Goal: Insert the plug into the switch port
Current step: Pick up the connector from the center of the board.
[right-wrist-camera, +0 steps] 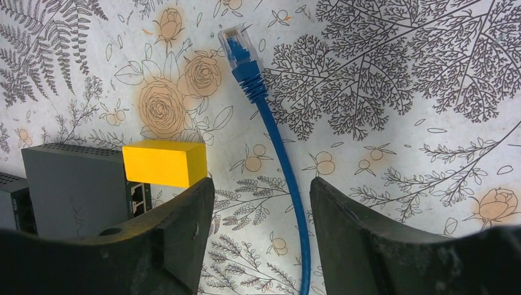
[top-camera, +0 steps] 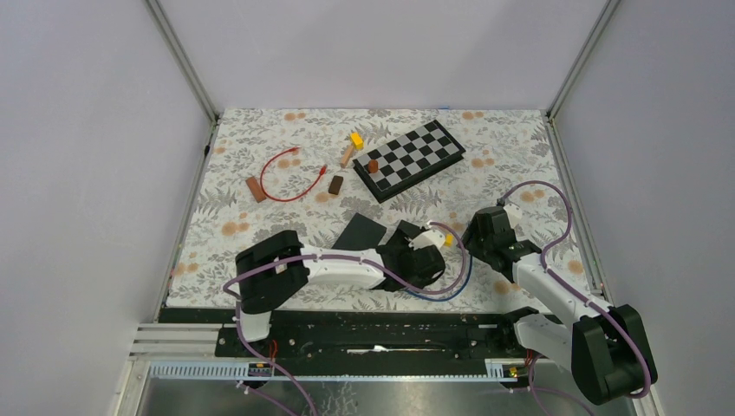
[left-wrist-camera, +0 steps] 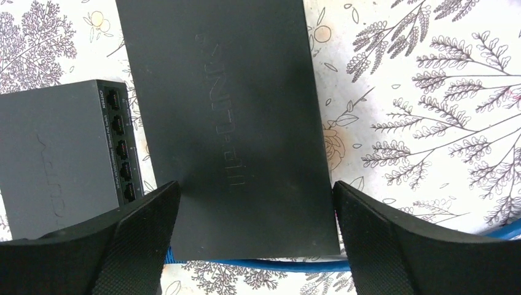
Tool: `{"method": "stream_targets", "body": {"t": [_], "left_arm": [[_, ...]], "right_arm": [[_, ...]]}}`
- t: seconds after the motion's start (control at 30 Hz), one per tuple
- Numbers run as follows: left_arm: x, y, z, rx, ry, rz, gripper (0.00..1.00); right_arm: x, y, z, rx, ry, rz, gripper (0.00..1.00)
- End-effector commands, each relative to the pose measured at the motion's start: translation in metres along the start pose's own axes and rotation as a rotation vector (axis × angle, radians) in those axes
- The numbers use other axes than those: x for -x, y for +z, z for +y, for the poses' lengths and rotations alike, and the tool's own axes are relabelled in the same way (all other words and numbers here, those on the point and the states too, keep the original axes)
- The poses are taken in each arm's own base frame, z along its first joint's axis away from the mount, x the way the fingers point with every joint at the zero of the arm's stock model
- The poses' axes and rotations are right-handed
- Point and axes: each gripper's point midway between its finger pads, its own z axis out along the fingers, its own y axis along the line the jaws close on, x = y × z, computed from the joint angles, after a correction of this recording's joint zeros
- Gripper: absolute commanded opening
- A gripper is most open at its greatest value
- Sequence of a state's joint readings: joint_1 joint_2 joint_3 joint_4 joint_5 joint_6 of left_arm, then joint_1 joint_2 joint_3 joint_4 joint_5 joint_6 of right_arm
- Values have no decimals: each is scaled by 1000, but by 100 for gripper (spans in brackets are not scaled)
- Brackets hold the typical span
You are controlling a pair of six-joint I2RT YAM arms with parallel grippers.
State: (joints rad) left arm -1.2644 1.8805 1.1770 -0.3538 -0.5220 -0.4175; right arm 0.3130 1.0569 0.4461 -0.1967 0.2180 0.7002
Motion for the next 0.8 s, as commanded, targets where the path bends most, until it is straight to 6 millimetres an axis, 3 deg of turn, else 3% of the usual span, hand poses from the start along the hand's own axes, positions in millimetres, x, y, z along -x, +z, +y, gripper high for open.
{"method": "stream_targets", "body": {"t": [0.0, 0.1, 0.43, 0.6, 0.77], "left_arm": [[-33, 7, 16, 72, -1, 85, 89], [-42, 5, 31, 90, -16, 92, 81], [-92, 0, 88, 148, -92, 170, 80], [-91, 1, 86, 101, -118, 161, 83], [-75, 6, 77, 68, -92, 147, 85]], "right_arm": [[4, 2, -2, -15, 7, -17, 64], [3, 4, -2, -19, 6, -10, 63], [-1, 12, 4, -27, -4, 43, 56], [-8, 18, 14, 11, -18, 92, 52], [-7, 17, 30, 71, -34, 117, 52]]}}
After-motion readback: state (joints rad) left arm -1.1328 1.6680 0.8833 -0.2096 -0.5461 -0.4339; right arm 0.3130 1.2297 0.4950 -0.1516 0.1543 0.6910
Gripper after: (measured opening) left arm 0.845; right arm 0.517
